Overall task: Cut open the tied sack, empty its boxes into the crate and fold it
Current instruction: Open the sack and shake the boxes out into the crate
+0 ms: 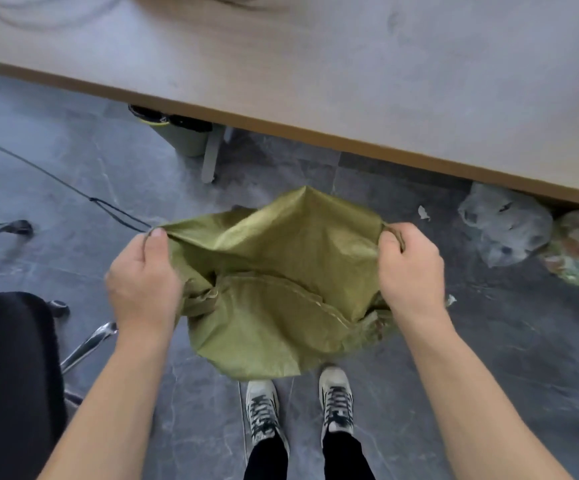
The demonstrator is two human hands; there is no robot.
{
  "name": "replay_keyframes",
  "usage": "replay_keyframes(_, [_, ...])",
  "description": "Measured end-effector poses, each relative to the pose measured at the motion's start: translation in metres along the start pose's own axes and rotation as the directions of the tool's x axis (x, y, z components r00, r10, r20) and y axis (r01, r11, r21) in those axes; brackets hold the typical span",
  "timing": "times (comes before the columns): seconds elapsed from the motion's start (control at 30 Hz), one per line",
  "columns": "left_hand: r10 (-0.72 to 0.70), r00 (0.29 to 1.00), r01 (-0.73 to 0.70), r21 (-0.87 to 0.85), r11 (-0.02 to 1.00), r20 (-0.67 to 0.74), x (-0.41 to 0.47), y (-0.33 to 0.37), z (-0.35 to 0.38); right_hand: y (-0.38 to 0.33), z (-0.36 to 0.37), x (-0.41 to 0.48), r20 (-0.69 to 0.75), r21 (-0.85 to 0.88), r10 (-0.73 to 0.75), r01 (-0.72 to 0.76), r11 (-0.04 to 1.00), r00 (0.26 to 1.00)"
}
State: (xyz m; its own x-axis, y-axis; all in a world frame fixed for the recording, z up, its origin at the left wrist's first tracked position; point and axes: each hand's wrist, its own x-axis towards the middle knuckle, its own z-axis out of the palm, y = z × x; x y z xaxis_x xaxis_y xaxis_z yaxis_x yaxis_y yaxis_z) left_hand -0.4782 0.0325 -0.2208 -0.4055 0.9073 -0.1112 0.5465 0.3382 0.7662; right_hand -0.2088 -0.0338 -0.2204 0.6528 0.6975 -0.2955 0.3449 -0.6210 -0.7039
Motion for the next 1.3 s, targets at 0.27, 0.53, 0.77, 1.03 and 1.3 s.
replay_keyframes(0.27, [-0.034, 0.997, 0.033, 0.017, 0.999, 0.068, -0.001, 0.005, 0.002, 0.001, 0.004, -0.002, 0.059, -0.011, 0.006, -0.005, 1.000, 0.998])
replay_keyframes(0.53, [-0.170, 0.985, 0.173, -0.141, 0.975, 0.031, 0.012, -0.007, -0.015, 0.005, -0.015, -0.007, -0.011, 0.067, 0.036, -0.035, 0.997, 0.999])
replay_keyframes(0.77, [-0.168, 0.985, 0.174, -0.209, 0.962, 0.046, 0.011, 0.011, -0.018, -0.015, -0.018, -0.017, 0.120, 0.014, 0.073, -0.076, 0.997, 0.990])
replay_keyframes(1.03, [-0.154, 0.988, 0.155, -0.174, 0.972, 0.018, 0.004, 0.038, -0.025, -0.038, -0.026, -0.031, 0.131, -0.012, 0.039, -0.038, 0.999, 0.991])
replay_keyframes(1.3, [-0.062, 0.998, 0.060, -0.077, 0.995, -0.022, -0.001, 0.053, -0.049, -0.048, -0.047, -0.032, 0.078, 0.014, 0.093, -0.095, 0.995, 0.993])
